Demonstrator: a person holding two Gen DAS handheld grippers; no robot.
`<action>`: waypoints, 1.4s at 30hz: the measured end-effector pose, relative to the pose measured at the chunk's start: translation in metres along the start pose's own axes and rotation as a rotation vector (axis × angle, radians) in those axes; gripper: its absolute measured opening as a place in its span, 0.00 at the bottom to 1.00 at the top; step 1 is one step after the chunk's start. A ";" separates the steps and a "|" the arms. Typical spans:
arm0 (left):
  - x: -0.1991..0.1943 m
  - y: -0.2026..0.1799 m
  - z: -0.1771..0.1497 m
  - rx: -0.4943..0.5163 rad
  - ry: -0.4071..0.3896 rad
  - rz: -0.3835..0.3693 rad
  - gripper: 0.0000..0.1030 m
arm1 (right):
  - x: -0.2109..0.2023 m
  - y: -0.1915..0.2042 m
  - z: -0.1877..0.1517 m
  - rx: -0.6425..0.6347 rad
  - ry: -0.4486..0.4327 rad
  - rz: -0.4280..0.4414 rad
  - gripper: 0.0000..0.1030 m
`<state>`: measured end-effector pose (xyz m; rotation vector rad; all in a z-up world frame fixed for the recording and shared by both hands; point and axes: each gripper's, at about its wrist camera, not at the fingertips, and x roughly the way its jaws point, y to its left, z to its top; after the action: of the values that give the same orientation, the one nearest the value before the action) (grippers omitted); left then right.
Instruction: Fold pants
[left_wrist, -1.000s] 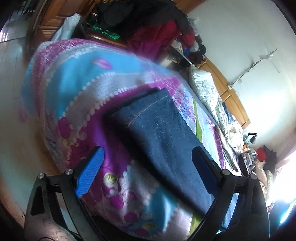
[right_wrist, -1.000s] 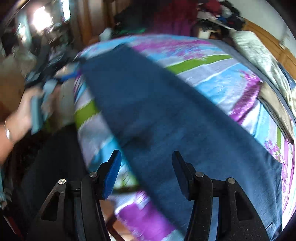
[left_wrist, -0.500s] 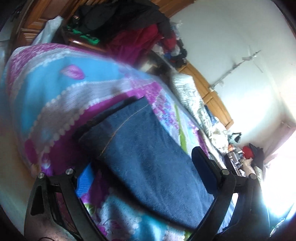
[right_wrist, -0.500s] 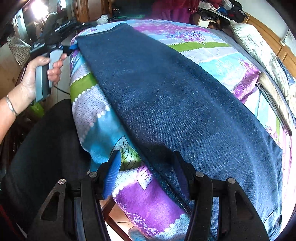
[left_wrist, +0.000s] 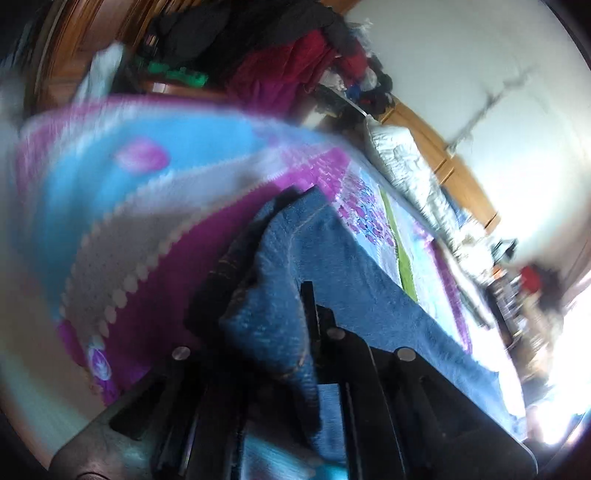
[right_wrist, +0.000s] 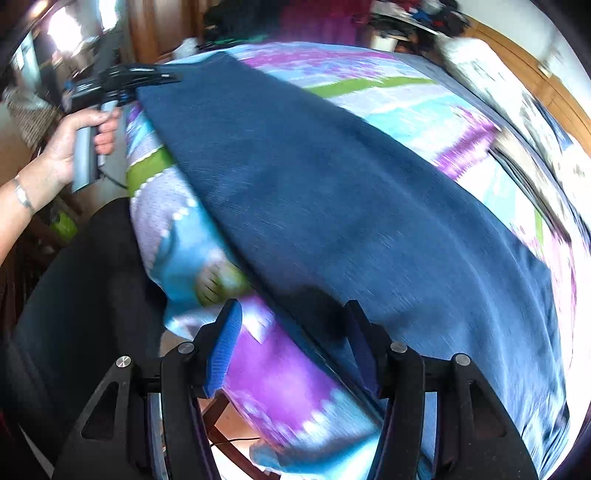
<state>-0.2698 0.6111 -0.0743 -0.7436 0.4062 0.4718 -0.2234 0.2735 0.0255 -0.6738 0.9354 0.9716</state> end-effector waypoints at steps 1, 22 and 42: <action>-0.007 -0.016 0.002 0.041 -0.013 -0.007 0.05 | -0.004 -0.010 -0.007 0.037 -0.006 -0.009 0.58; 0.043 -0.342 -0.236 0.797 0.335 -0.205 0.29 | -0.076 -0.166 -0.122 0.664 -0.294 0.020 0.60; 0.033 -0.379 -0.270 0.957 0.246 -0.079 0.21 | 0.026 -0.245 0.021 0.636 -0.204 0.274 0.09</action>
<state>-0.0867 0.1817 -0.0652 0.1188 0.7514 0.0701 0.0116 0.1968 0.0288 0.0903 1.0944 0.8900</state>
